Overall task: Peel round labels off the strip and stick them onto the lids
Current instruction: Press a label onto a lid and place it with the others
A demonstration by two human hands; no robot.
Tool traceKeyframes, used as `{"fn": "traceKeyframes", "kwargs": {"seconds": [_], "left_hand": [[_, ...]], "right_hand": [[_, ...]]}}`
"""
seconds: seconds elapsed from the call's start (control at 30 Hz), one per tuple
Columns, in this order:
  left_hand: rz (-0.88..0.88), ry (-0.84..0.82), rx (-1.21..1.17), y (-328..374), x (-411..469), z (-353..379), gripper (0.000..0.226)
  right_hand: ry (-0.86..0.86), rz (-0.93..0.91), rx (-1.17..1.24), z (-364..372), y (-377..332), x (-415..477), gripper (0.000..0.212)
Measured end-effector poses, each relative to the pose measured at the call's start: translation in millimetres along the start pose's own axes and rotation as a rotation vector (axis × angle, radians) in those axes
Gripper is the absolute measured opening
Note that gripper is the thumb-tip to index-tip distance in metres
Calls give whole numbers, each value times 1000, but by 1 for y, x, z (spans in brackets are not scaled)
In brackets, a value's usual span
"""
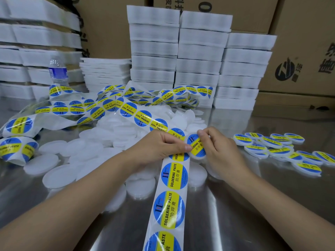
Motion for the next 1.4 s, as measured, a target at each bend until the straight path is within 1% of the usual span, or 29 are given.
{"fn": "traceKeyframes", "kwargs": {"seconds": [0.07, 0.17, 0.23, 0.33, 0.4, 0.5, 0.57, 0.6, 0.63, 0.7, 0.77, 0.8, 0.87, 0.97, 1.13, 1.2, 1.27, 1.4], "left_hand": [[-1, 4, -9, 0, 0, -1, 26], [-10, 26, -79, -1, 0, -4, 22], [-15, 40, -117, -3, 0, -6, 24], [-15, 69, -154, -4, 0, -9, 26], [-11, 79, -163, -4, 0, -10, 24], [8, 92, -200, -5, 1, -11, 31], [20, 112, -249, -5, 2, -13, 34], [27, 119, -278, -5, 1, -14, 34], [34, 122, -298, -4, 1, -15, 33], [42, 118, -304, -4, 0, -16, 31], [34, 112, -302, -5, 0, -17, 22], [32, 110, -310, -6, -1, -17, 21], [41, 113, -329, -7, -1, -18, 30], [58, 137, -328, -6, -1, -20, 35], [50, 220, -321, -10, 0, -27, 28], [54, 260, -318, -11, 0, -31, 26], [63, 298, -322, -12, -1, -35, 24], [84, 358, -358, -14, -3, -42, 23]], "right_hand": [[-7, -28, -3, 2, -3, 0, 22], [-49, -75, 65, 5, -8, -3, 19], [-104, -84, 61, 7, -11, -4, 29], [-171, -89, 85, 10, -11, -4, 51], [-174, -108, 108, 8, -12, -4, 57], [-79, -140, 126, -7, -14, -3, 50], [60, -134, 85, -27, -8, 0, 39], [140, -114, 36, -40, -2, 2, 37], [211, -70, -30, -53, 8, 3, 39], [306, 119, -180, -78, 37, 7, 48], [306, 362, -311, -95, 70, 7, 55], [282, 466, -367, -100, 83, 5, 59], [231, 617, -459, -104, 101, 1, 64], [200, 732, -569, -107, 111, -4, 62], [221, 847, -599, -111, 118, -12, 57], [212, 842, -602, -110, 117, -11, 57], [227, 775, -593, -109, 111, -8, 57], [278, 514, -470, -102, 83, 3, 51]]}}
Point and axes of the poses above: each hand's wrist, its own x-axis towards the middle knuckle, its own z-axis out of the palm, y = z × x, the point moved 8 cm from there along x, towards the middle knuckle, and after that the axes turned 15 degrees about -y, right-handed, at the moved point
